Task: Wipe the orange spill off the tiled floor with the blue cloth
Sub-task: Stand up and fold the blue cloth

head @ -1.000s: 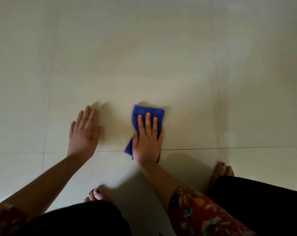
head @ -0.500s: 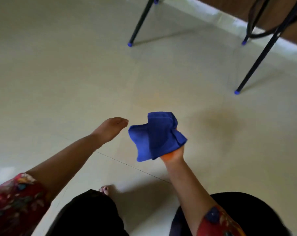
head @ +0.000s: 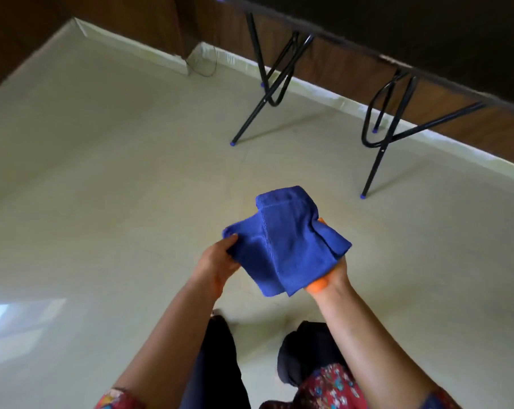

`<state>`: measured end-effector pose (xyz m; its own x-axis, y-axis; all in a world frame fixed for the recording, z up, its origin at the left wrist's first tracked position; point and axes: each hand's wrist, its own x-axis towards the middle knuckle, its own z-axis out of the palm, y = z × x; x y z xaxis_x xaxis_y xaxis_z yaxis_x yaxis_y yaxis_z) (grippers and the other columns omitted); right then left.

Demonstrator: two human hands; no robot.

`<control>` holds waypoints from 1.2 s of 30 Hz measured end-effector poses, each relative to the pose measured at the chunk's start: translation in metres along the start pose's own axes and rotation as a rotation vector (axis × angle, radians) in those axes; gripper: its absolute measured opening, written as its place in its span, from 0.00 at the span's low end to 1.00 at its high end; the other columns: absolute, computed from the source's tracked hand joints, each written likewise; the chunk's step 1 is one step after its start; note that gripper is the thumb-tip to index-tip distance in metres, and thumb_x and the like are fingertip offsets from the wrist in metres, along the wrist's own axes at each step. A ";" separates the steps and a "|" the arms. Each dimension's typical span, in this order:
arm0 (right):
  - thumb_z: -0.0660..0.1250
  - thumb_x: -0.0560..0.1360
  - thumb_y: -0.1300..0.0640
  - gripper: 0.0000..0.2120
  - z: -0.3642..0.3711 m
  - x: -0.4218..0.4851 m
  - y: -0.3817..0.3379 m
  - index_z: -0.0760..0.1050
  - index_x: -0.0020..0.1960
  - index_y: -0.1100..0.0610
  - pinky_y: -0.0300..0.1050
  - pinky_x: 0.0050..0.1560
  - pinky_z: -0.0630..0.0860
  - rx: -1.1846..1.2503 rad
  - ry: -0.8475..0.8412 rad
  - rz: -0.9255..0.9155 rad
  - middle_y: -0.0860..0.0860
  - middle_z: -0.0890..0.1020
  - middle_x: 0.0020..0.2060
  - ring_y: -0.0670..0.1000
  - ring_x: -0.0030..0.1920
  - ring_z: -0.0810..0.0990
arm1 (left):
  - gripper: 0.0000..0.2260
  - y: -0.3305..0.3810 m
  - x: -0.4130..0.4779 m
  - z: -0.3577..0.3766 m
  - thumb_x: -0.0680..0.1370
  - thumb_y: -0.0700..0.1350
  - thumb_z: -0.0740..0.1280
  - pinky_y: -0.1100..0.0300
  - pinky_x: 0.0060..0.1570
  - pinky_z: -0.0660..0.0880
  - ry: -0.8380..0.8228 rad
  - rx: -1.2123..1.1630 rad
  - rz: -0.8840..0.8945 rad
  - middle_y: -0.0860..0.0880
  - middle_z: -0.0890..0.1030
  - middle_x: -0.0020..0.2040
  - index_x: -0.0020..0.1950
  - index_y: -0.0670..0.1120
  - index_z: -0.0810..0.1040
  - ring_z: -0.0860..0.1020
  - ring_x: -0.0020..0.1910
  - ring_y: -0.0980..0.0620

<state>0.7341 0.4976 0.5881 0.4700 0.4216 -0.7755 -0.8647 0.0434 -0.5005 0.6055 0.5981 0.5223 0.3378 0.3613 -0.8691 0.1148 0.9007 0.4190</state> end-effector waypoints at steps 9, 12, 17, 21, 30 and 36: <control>0.61 0.80 0.51 0.12 0.016 -0.100 -0.057 0.79 0.56 0.54 0.45 0.52 0.75 -0.401 -0.088 0.071 0.48 0.84 0.49 0.50 0.53 0.81 | 0.10 0.090 -0.178 0.030 0.79 0.47 0.64 0.54 0.47 0.74 0.002 0.513 0.573 0.51 0.82 0.42 0.46 0.42 0.81 0.78 0.43 0.49; 0.59 0.81 0.52 0.11 0.023 -0.132 -0.066 0.73 0.63 0.50 0.43 0.52 0.71 -0.832 -0.009 -0.153 0.45 0.80 0.55 0.47 0.54 0.78 | 0.10 0.111 -0.220 0.046 0.78 0.40 0.66 0.67 0.47 0.76 -0.075 0.651 0.705 0.60 0.85 0.44 0.47 0.51 0.85 0.82 0.45 0.61; 0.67 0.77 0.61 0.17 0.058 -0.172 -0.071 0.75 0.60 0.43 0.32 0.55 0.72 -0.830 -0.173 -0.838 0.42 0.80 0.57 0.43 0.58 0.78 | 0.06 0.130 -0.253 0.071 0.73 0.37 0.72 0.59 0.48 0.78 -0.172 0.770 0.746 0.51 0.86 0.39 0.44 0.47 0.85 0.83 0.40 0.55; 0.71 0.74 0.63 0.08 0.074 -0.198 -0.075 0.82 0.47 0.50 0.36 0.52 0.75 -0.762 -0.078 -1.166 0.43 0.84 0.43 0.43 0.48 0.82 | 0.07 0.140 -0.271 0.081 0.71 0.39 0.75 0.59 0.41 0.76 -0.247 0.881 0.834 0.50 0.84 0.33 0.45 0.50 0.83 0.80 0.34 0.53; 0.68 0.75 0.62 0.11 0.090 -0.220 -0.069 0.82 0.44 0.46 0.50 0.50 0.80 -0.704 -0.074 -1.181 0.43 0.85 0.41 0.46 0.45 0.84 | 0.06 0.156 -0.295 0.070 0.73 0.34 0.71 0.63 0.41 0.80 -0.397 0.714 0.723 0.46 0.86 0.42 0.48 0.41 0.84 0.84 0.41 0.52; 0.60 0.79 0.53 0.06 0.099 -0.231 -0.105 0.72 0.48 0.43 0.53 0.43 0.78 -0.773 0.063 -1.318 0.42 0.80 0.36 0.48 0.39 0.80 | 0.05 0.173 -0.293 0.070 0.76 0.36 0.68 0.67 0.36 0.78 -0.394 0.433 0.635 0.48 0.84 0.36 0.44 0.43 0.82 0.81 0.32 0.55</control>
<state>0.6990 0.4852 0.8578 0.8299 0.4234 0.3633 0.4534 -0.1323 -0.8814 0.5921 0.6311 0.8675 0.7489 0.5827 -0.3157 0.1135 0.3565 0.9274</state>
